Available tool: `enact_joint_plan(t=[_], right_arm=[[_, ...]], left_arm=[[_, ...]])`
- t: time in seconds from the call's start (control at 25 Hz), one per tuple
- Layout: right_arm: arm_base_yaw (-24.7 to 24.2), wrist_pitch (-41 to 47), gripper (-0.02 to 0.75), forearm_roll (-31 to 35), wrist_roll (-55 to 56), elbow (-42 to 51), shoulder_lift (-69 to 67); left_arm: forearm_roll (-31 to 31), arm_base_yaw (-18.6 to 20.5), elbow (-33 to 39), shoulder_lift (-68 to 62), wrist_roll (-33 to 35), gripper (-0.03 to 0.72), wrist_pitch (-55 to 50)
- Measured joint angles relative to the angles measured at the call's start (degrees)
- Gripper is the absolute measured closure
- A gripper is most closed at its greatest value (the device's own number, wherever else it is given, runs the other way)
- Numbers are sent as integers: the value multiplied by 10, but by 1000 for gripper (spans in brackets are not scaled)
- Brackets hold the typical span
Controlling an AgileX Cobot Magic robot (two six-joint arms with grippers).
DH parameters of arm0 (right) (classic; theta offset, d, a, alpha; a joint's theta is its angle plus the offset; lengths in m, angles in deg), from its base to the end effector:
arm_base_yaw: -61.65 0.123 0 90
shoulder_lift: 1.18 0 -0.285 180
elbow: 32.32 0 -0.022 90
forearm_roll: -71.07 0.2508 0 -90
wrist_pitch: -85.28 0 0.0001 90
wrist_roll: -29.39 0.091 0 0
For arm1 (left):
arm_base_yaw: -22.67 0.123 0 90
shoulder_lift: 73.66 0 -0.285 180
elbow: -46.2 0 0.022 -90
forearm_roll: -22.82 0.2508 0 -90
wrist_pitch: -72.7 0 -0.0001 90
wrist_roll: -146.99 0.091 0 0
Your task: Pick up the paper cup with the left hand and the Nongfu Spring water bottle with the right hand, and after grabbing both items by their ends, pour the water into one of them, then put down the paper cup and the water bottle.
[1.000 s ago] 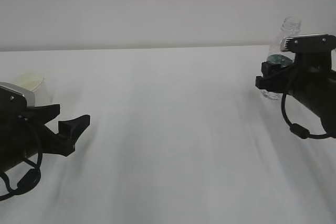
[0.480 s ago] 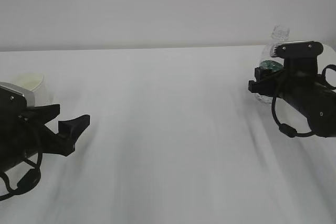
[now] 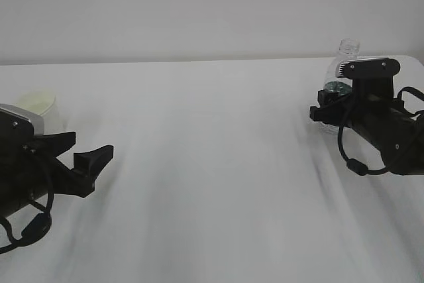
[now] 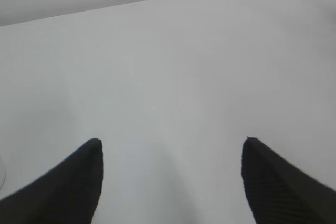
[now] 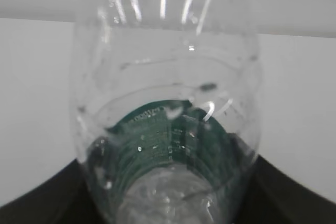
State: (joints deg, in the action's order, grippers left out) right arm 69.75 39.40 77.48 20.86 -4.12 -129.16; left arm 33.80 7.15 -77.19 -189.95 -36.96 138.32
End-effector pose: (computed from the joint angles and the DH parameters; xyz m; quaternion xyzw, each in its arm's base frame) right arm 0.3790 0.0466 0.0953 -0.0642 0.8187 -0.0128 0.5705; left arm 0.2506 -0.0860 0.1050 0.1638 0.7891 -0.1459 0.5737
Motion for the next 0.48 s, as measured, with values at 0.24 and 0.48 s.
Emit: enact_joint_plan(t=[0.24, 0.48], right_arm=[[0, -1, 230, -5, 0, 0, -1], [0, -18, 92, -29, 0, 8, -2]], left_arm=[[0, 0, 0, 0, 0, 100, 0], [0, 0, 0, 0, 0, 100, 0]])
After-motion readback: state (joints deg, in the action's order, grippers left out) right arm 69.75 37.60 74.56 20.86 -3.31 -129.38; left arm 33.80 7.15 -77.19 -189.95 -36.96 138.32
